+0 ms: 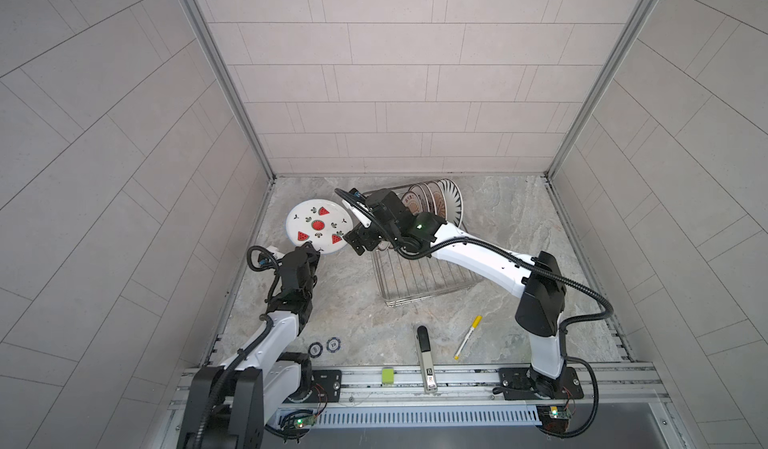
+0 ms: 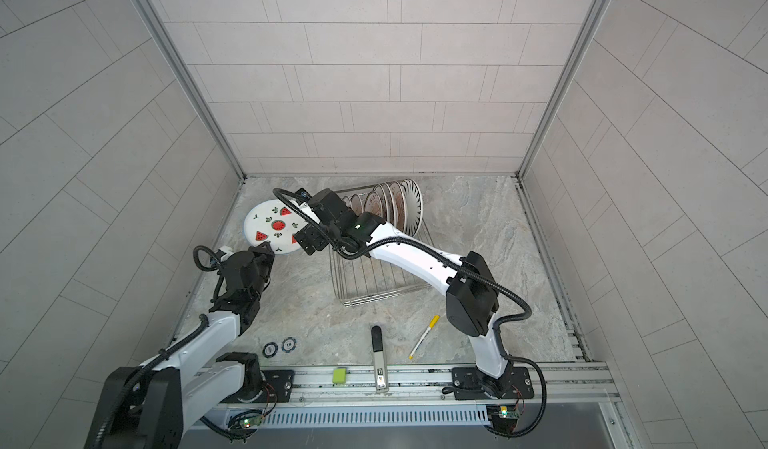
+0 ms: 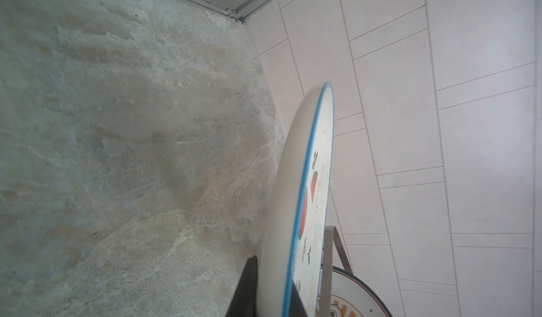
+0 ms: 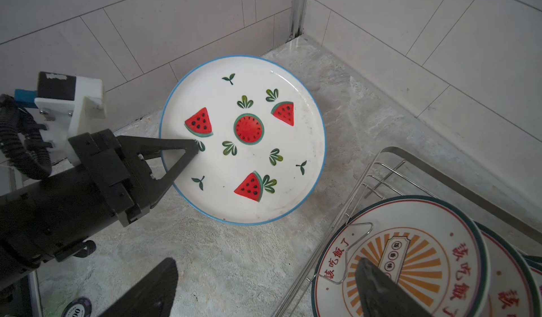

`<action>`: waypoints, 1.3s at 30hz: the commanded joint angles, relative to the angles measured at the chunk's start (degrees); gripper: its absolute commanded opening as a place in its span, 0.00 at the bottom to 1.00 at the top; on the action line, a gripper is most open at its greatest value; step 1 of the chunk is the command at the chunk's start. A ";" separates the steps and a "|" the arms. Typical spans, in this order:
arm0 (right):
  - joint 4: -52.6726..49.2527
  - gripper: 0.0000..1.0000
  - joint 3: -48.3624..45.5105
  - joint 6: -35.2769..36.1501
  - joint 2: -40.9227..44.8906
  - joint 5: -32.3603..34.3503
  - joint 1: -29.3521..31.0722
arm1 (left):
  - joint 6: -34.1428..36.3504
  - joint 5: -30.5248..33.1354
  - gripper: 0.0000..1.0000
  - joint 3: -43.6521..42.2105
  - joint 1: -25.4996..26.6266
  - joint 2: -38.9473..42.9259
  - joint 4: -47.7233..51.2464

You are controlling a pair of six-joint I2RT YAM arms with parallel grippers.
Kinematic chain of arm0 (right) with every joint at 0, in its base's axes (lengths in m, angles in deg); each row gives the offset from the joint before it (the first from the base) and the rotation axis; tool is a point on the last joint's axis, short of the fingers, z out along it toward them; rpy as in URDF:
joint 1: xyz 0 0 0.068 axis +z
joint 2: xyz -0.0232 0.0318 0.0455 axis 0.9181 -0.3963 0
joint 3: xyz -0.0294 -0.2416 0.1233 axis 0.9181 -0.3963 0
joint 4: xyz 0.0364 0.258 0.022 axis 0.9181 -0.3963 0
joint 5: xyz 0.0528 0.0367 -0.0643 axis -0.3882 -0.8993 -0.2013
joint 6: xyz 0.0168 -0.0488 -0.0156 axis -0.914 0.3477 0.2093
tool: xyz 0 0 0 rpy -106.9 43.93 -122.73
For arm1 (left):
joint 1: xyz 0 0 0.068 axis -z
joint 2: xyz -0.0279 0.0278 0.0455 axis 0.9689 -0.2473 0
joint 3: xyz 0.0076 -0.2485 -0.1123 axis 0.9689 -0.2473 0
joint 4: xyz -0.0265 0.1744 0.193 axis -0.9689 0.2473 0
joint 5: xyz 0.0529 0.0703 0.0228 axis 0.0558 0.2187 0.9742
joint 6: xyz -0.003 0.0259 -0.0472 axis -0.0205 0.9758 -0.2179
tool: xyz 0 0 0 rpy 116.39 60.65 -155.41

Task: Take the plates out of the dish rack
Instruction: 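Carry the plate away from the rack with the left gripper while the right gripper releases, then lower the watermelon plate onto the table with the left gripper and release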

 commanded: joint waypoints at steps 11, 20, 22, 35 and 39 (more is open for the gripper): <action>-9.73 0.95 16.97 1.08 -13.23 -5.02 0.57 | -5.41 6.33 0.00 5.87 -0.83 -11.01 -9.11; -13.21 0.95 24.38 1.55 -19.26 -3.28 0.57 | -8.39 6.19 0.00 7.83 -1.87 -18.97 -12.88; -13.21 0.95 24.81 1.79 -19.76 -3.23 0.57 | -8.74 7.00 0.00 8.18 -1.91 -20.41 -13.53; -13.20 0.95 28.06 2.52 -23.33 -3.35 -0.39 | -15.22 7.40 0.00 11.68 -2.85 -31.40 -17.11; -11.97 0.95 28.20 2.79 -24.07 -3.75 -0.57 | -18.94 6.33 0.00 12.61 -3.47 -37.31 -22.08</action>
